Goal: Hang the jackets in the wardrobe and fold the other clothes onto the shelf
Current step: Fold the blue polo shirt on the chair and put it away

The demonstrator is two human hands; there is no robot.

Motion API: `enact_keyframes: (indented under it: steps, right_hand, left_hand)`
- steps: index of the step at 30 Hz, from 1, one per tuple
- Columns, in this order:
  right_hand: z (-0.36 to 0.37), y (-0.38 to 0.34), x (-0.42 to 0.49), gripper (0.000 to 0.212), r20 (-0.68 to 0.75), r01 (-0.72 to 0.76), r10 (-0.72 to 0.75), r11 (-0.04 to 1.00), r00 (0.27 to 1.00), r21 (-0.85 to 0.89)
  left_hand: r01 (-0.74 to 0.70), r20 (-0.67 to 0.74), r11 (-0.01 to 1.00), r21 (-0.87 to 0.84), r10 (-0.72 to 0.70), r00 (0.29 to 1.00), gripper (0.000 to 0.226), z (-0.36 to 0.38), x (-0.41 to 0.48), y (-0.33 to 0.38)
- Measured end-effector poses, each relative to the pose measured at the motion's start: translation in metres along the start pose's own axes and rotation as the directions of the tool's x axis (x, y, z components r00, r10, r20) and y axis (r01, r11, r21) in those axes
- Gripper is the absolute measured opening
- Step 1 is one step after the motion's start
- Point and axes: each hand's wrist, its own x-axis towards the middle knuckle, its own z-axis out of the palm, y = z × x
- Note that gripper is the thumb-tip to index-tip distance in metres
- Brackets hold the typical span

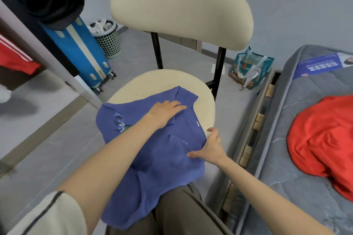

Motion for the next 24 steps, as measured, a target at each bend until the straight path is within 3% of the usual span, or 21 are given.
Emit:
enact_keyframes:
  steps: [3,7,12,15,19,22,24]
  right_hand:
    - [-0.003,0.0,0.006,0.111,0.04,0.042,-0.043,0.999,0.998,0.021]
    - [-0.01,-0.003,0.01,0.101,0.079,0.098,-0.09,0.991,0.993,-0.092]
    - [-0.013,-0.003,0.013,0.086,0.102,0.123,-0.105,0.974,0.989,-0.192]
    - [-0.013,-0.002,0.016,0.082,0.106,0.106,-0.085,0.972,0.991,-0.208]
    - [-0.016,-0.001,0.019,0.08,0.104,0.061,-0.037,0.97,0.994,-0.236]
    - [-0.019,-0.004,0.018,0.076,0.117,0.032,0.0,0.961,0.993,-0.273]
    - [-0.023,-0.009,0.015,0.071,0.139,0.014,0.029,0.954,0.99,-0.301]
  left_hand:
    - [-0.062,0.057,0.995,0.079,0.057,0.997,0.09,-0.004,0.025,-0.001]
    - [-0.105,0.109,0.983,0.149,0.09,0.99,0.097,-0.005,0.051,-0.007]
    - [-0.112,0.193,0.952,0.286,0.057,0.98,0.134,-0.017,0.084,-0.011]
    - [-0.144,0.242,0.925,0.351,0.059,0.969,0.131,-0.02,0.101,-0.005]
    - [-0.199,0.2,0.886,0.419,0.124,0.972,0.127,-0.015,0.111,-0.002]
    - [-0.209,0.174,0.897,0.389,0.152,0.973,0.14,-0.014,0.107,-0.011]
    - [-0.185,0.162,0.95,0.253,0.146,0.976,0.128,-0.014,0.103,-0.022]
